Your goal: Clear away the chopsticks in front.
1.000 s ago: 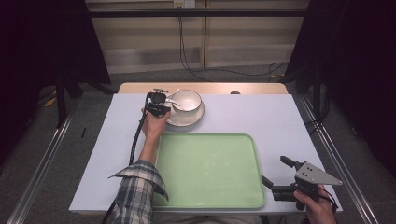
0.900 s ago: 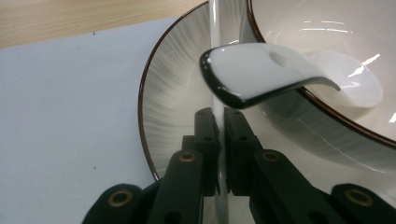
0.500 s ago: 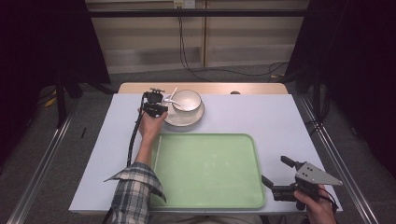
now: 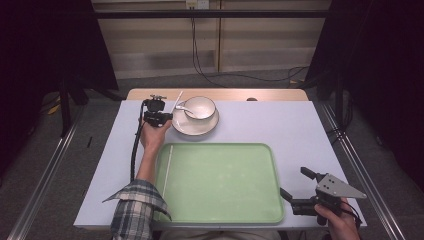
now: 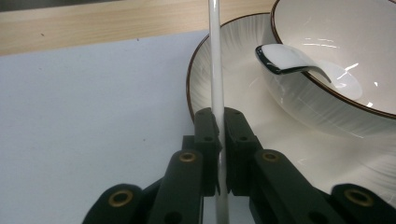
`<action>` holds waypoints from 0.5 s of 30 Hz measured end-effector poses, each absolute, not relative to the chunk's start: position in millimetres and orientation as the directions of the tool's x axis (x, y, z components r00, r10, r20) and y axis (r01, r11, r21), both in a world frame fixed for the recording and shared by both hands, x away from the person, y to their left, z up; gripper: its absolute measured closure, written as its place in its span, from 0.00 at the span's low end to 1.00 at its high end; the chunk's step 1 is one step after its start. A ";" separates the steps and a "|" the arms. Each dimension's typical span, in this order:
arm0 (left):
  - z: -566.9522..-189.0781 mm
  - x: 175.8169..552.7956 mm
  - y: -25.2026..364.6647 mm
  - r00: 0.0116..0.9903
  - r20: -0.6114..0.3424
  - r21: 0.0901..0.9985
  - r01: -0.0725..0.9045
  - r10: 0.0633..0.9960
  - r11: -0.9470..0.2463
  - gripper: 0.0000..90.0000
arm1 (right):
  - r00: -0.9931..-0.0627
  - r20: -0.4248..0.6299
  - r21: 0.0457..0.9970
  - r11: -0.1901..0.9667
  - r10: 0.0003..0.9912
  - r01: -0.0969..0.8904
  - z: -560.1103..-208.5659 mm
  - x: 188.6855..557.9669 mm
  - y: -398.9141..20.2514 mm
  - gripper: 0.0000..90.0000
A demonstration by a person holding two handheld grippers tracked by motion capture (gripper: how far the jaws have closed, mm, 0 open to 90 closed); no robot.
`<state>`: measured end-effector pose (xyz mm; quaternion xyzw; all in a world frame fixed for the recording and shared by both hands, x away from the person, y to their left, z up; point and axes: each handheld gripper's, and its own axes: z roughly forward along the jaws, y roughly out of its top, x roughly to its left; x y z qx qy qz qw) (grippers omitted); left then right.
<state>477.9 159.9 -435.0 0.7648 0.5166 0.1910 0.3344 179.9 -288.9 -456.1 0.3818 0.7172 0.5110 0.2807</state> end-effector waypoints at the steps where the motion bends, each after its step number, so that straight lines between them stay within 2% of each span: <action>1: -434.0 476.3 160.3 0.386 -0.058 0.714 0.661 0.921 -0.232 0.95 | -0.551 -0.012 0.947 0.186 0.835 0.261 -456.1 179.9 -288.9 0.02; 15: -430.9 438.7 184.0 0.352 -0.091 0.746 0.643 0.932 -0.170 0.95 | -0.547 -0.017 0.948 0.186 0.837 0.256 -455.7 179.3 -288.9 0.02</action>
